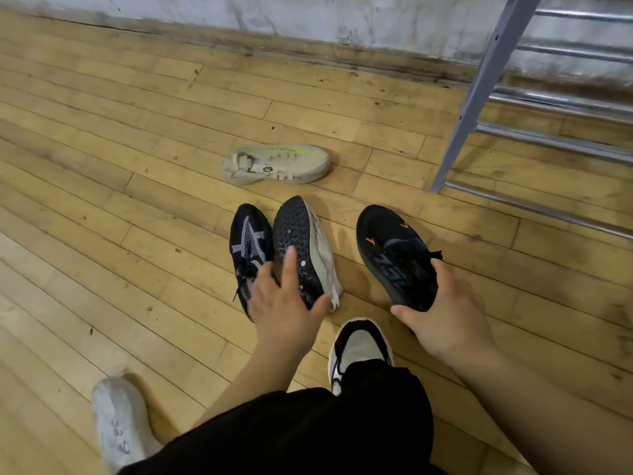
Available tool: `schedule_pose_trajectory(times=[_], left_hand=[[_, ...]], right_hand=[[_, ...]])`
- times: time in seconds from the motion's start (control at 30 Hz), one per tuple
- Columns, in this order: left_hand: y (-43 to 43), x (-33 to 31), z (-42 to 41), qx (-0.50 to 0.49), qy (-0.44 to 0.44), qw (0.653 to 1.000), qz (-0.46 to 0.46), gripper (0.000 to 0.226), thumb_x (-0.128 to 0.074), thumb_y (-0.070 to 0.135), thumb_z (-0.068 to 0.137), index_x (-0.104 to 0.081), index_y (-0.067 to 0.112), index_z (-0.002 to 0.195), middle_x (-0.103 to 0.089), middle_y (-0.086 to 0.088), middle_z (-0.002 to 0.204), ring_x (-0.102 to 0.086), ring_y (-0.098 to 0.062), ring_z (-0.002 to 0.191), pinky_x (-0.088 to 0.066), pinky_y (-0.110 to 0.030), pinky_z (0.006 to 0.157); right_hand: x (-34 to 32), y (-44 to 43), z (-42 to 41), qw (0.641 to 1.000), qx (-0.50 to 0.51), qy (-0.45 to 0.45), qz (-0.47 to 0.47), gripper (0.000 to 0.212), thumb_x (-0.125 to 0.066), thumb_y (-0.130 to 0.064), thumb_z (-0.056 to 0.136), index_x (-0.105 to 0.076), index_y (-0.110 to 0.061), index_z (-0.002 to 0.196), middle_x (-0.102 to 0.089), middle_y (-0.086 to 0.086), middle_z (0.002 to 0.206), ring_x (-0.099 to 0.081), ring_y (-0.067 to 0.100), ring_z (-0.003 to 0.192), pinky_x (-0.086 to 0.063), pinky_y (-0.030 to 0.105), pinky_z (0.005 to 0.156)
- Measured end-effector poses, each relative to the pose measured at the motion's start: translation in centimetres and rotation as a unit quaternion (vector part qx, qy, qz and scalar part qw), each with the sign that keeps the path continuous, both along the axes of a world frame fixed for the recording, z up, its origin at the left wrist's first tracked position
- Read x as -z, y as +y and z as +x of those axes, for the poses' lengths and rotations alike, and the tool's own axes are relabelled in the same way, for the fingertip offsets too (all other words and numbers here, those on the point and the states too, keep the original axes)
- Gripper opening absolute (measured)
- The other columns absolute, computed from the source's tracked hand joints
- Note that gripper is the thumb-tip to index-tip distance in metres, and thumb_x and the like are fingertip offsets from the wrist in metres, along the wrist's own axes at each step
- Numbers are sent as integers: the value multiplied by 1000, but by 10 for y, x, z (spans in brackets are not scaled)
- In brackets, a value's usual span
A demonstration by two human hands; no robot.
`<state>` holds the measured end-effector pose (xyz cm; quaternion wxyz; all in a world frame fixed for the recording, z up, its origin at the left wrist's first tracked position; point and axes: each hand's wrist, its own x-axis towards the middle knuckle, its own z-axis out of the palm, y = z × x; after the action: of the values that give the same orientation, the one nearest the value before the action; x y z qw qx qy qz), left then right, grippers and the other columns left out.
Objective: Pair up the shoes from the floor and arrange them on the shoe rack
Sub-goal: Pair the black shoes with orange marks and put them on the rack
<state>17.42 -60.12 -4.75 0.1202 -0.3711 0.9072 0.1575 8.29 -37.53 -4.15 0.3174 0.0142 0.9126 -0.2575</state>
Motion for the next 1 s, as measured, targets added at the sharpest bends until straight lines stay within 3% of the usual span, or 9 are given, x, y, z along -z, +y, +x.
schedule_pose_trajectory(times=[0.17, 0.3, 0.4, 0.47, 0.57, 0.63, 0.7, 0.8, 1.0], left_hand=[[8, 19, -26, 63, -106, 991, 47, 98, -63, 62, 90, 6, 49, 158, -4, -8, 167, -23, -43, 145, -39, -53, 111], [-1, 12, -15, -1, 34, 983, 178, 96, -67, 46, 93, 3, 54, 157, -18, 7, 159, -36, -27, 140, -46, -45, 107], [-12, -5, -6, -180, 209, 864, 422, 97, -64, 22, 99, 7, 56, 157, -38, 6, 155, -51, -19, 133, -48, -47, 108], [-18, -11, 0, -285, 246, 783, 495, 97, -58, 9, 101, 6, 56, 157, -53, 5, 147, -62, -22, 123, -52, -56, 103], [-15, -16, 11, -161, 184, 928, 282, 95, -53, 12, 95, 4, 57, 157, -40, 4, 156, -51, -19, 134, -49, -49, 107], [-8, -9, 14, -77, 126, 970, 195, 91, -54, 21, 95, 4, 55, 157, -6, 5, 169, -23, -27, 152, -40, -49, 114], [-1, 3, 14, -17, 27, 988, 152, 94, -62, 44, 93, 6, 53, 158, 17, 5, 169, -3, -33, 156, -26, -54, 122], [3, 16, 7, 32, -62, 995, 73, 95, -65, 54, 90, -1, 46, 160, 21, -1, 168, -8, -44, 149, -19, -54, 122], [-4, 5, 5, 13, 29, 987, 155, 95, -70, 35, 84, -15, 46, 159, 4, 18, 166, -4, -26, 152, -33, -53, 119]], right_hand=[[1, 4, -2, 1000, -3, -3, 4, 113, -78, -65, 77, -10, -35, 162, -41, 7, 154, -37, 37, 141, -40, 52, 114], [5, 6, -5, 1000, -6, -3, 6, 115, -80, -64, 76, -9, -35, 162, -43, 7, 151, -40, 37, 138, -43, 52, 112], [12, 8, -4, 1000, -12, -19, 13, 120, -82, -65, 74, -7, -34, 162, -43, 9, 149, -44, 38, 135, -44, 52, 111], [17, 13, 0, 999, -15, -17, 23, 122, -83, -64, 71, -7, -34, 161, -46, 9, 146, -49, 37, 132, -46, 53, 109], [25, 24, 7, 999, -15, -17, 32, 123, -86, -61, 67, -8, -36, 159, -48, 8, 144, -50, 35, 130, -48, 54, 107], [28, 34, 11, 999, -21, -15, 41, 123, -87, -58, 67, -8, -37, 159, -48, 10, 143, -49, 35, 130, -48, 55, 107], [29, 40, 14, 997, -42, -6, 56, 122, -86, -56, 71, -6, -34, 160, -47, 11, 144, -46, 36, 132, -45, 53, 109], [30, 45, 15, 996, -63, -4, 69, 121, -85, -53, 74, -3, -31, 160, -42, 13, 147, -42, 37, 135, -40, 51, 111], [31, 45, 14, 994, -83, -18, 74, 123, -83, -44, 76, 7, -35, 159, -34, 11, 149, -34, 35, 137, -40, 50, 112]])
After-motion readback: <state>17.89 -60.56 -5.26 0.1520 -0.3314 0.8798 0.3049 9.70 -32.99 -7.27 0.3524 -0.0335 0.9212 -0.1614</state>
